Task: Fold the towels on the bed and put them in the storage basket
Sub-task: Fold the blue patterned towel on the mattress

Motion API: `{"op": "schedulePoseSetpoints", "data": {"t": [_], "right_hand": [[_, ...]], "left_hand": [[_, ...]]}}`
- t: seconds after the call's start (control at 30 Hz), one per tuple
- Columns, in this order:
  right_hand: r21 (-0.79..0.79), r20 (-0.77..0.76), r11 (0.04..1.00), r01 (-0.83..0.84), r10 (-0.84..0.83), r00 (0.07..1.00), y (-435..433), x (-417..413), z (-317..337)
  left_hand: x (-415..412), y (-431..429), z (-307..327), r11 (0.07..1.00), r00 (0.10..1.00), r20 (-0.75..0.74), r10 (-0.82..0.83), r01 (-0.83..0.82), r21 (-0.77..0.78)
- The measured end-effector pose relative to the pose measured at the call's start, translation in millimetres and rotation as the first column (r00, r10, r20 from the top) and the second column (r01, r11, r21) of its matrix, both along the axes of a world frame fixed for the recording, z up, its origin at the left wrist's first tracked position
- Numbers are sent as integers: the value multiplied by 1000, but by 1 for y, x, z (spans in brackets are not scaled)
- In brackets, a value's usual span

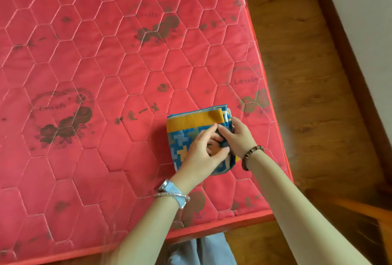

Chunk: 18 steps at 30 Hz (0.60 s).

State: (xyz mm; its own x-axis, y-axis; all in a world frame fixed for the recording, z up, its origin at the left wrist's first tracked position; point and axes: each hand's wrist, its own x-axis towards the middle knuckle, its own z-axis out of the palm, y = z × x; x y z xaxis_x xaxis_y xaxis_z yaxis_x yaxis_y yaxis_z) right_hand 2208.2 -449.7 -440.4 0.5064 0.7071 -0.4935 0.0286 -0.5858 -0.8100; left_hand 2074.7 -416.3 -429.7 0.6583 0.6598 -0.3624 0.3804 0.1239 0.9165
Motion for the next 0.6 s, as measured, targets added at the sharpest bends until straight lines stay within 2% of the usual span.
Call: {"op": "schedulePoseSetpoints", "data": {"t": [0.1, 0.13, 0.2, 0.33, 0.43, 0.6], "right_hand": [[-81, 105, 996, -37, 45, 993, -2, 14, -8], [-110, 122, 993, -33, 46, 991, -2, 16, -13], [-138, 144, 990, -22, 42, 989, -2, 20, -21], [-187, 178, 982, 37, -4, 984, -1, 24, -35], [-219, 198, 969, 113, -70, 978, -2, 26, -44], [-201, 298, 967, 155, -91, 950, -1, 19, -59]], "left_hand": [[-10, 4, -25, 946, 994, -108, 33, 3, 323], [-15, 7, -35, 902, 985, -171, 26, 51, 429], [-28, 13, -50, 829, 956, -293, -7, 169, 533], [-45, 21, -71, 680, 859, -509, -54, 405, 611], [-48, 22, -84, 596, 785, -614, -81, 532, 602], [-43, 22, -100, 562, 713, -699, -56, 601, 568]]}}
